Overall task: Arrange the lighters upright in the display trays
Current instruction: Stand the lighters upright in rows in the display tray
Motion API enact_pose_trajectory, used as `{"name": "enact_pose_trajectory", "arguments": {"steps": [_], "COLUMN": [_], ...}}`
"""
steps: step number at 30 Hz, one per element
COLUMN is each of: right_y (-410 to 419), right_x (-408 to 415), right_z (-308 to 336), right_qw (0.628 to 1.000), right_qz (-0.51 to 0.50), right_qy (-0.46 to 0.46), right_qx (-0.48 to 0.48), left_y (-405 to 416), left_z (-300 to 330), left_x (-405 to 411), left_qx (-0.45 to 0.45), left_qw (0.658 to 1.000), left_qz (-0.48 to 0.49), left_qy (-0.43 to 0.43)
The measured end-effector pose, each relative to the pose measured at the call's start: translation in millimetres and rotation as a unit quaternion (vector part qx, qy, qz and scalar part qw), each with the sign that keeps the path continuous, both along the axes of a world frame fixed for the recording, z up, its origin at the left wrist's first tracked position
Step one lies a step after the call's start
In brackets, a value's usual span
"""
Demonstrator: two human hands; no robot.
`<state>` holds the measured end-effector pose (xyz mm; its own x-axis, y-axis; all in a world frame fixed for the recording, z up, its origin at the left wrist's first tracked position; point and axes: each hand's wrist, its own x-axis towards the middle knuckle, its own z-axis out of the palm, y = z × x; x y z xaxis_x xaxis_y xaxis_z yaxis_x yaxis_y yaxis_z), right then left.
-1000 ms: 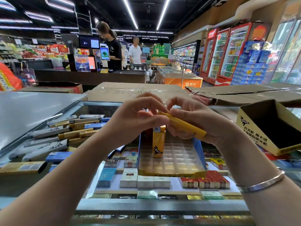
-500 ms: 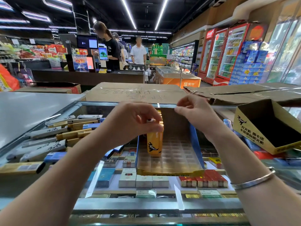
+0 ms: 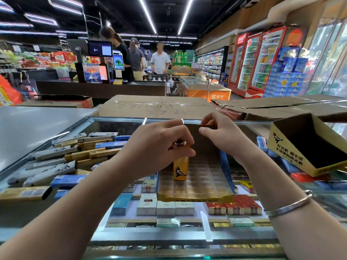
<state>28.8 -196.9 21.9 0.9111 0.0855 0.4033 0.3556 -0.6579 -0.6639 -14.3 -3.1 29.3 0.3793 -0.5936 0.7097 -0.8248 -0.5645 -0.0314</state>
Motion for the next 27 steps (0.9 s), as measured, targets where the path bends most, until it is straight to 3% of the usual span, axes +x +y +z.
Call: {"name": "enact_pose_trajectory", "arguments": {"steps": [7,10,13,16,20,23,27], "right_y": [-0.9,-1.2,-6.2,-21.8,-40.1,-44.6,-50.7], "right_x": [2.5,3.7,5.6,12.6,25.9,35.7,55.3], "right_z": [-0.6,-0.9,1.8,3.9,-5.7,-20.7,-44.7], "right_qw": [1.000,1.000,0.998,0.990,0.987,0.989,0.979], "right_qz": [0.008,0.009,-0.007,-0.062,-0.135,-0.149,-0.121], "right_qy": [-0.001,-0.004,-0.023,-0.054,-0.034,0.000,0.102], "right_qx": [0.001,-0.001,0.056,0.115,0.079,-0.016,-0.125], "left_y": [3.5,4.9,5.5,7.7,12.2,13.6,11.4], "left_z": [-1.0,-3.3,-7.0,-5.7,-11.0,-21.6,-27.9], "left_x": [6.2,8.5,10.6,13.4,27.3,42.4,51.5], "left_qx": [0.032,0.036,0.035,-0.058,-0.229,-0.243,-0.264], "left_qw": [0.991,0.993,0.994,0.981,0.928,0.897,0.812], "left_qz": [-0.010,-0.002,0.012,-0.006,-0.018,0.040,0.024], "left_qy": [0.129,0.109,0.102,0.186,0.293,0.366,0.520]}}
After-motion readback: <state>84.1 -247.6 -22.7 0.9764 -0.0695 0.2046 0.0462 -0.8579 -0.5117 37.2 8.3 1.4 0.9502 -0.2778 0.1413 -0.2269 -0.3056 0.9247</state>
